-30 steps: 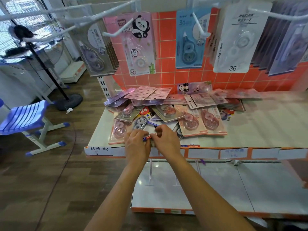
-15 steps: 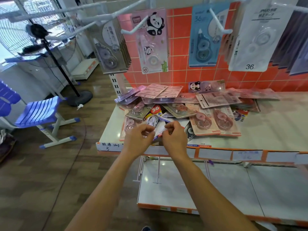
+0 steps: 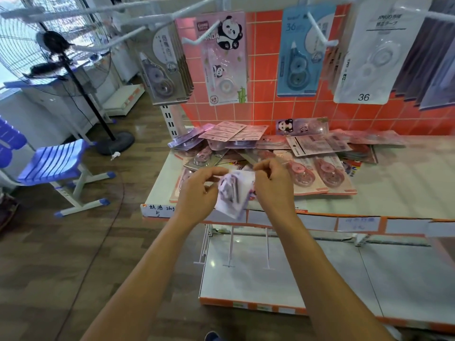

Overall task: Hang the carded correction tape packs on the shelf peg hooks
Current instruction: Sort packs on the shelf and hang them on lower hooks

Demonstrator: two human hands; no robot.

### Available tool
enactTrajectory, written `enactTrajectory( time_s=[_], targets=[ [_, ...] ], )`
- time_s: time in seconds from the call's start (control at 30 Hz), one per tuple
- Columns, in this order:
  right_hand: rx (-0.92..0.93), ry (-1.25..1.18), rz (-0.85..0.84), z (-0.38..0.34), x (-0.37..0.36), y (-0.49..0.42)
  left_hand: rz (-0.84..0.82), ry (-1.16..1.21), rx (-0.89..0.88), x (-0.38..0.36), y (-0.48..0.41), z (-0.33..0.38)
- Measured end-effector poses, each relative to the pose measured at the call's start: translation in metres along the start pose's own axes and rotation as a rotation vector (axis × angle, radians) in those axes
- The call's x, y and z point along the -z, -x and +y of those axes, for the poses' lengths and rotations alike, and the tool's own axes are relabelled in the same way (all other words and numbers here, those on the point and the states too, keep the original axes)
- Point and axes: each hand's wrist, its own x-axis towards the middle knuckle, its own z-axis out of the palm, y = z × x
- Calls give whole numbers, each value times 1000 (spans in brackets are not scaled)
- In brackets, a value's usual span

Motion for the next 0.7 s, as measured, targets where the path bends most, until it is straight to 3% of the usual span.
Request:
enactTrajectory(
  time_s=[0.2,0.4,0.6,0.7],
  targets=[
    [56,-157,1,-3,26,4,-146,-5,47,3,7,1],
    [-59,-344,151,22,35,13,-85,338,398,-7,21,-3],
    [-227,-539,111,26,20,39,-248,566,432,-9,52,24],
    [-246,-552,68,26,12,58,-172,680,514,-3,66,25]
  ],
)
